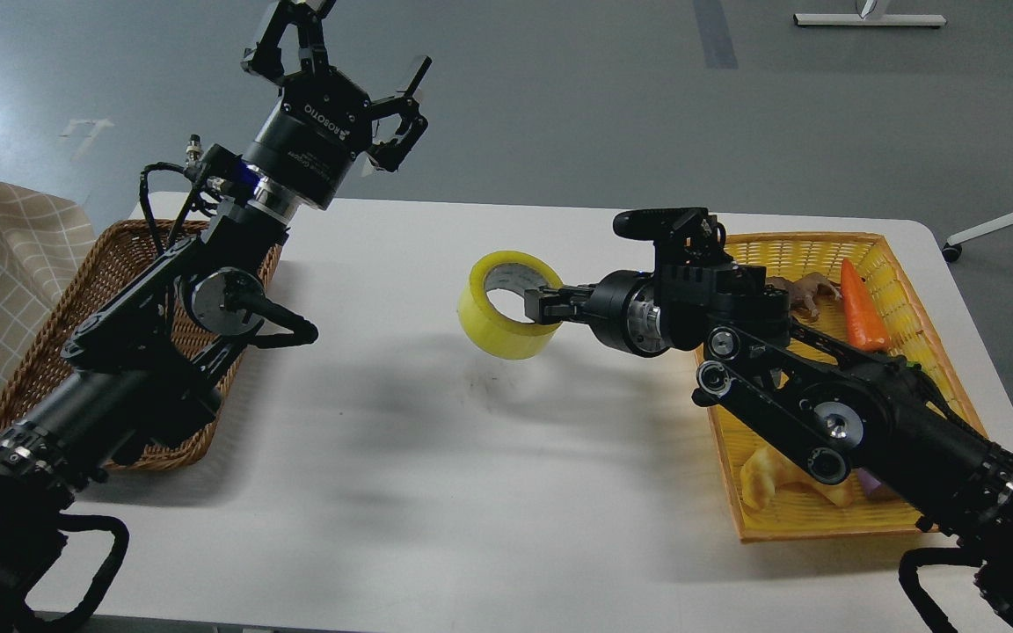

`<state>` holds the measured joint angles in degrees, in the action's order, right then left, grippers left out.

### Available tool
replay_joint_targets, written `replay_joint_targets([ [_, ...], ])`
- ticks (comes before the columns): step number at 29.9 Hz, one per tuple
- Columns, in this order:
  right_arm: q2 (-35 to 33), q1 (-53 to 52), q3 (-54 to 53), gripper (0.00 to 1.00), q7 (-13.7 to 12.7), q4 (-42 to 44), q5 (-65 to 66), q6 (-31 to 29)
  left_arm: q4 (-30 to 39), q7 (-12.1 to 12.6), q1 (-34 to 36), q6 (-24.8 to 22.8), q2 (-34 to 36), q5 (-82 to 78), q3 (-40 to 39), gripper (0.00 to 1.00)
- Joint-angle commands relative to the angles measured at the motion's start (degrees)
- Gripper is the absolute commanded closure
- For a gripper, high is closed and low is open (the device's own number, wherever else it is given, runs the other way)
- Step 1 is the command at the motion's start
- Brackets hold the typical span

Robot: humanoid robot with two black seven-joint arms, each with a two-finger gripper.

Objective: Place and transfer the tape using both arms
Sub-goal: 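Carry the tape roll toward the table center and lower it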

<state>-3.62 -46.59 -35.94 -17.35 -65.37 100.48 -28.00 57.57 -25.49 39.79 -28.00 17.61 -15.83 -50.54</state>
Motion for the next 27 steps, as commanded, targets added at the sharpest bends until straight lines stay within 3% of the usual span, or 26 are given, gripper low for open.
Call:
replay_joint_targets([
  [1,1.6,0.0,1.5,1.00,0.0,1.6,0.1,0.0,0.0,0.0,0.1,0.0,-0.1,0.0,0.0,0.02],
  [14,3.6,-3.8,6.6,1.00,0.0,8.8,0.1,0.0,-0.1,0.0,0.0,0.0,-0.3,0.0,0.0,0.02],
  [27,3.6,-4.6,8.0,1.00,0.0,10.3,0.1,0.0,0.0,0.0,0.0,0.0,-0.9,0.0,0.0,0.02],
])
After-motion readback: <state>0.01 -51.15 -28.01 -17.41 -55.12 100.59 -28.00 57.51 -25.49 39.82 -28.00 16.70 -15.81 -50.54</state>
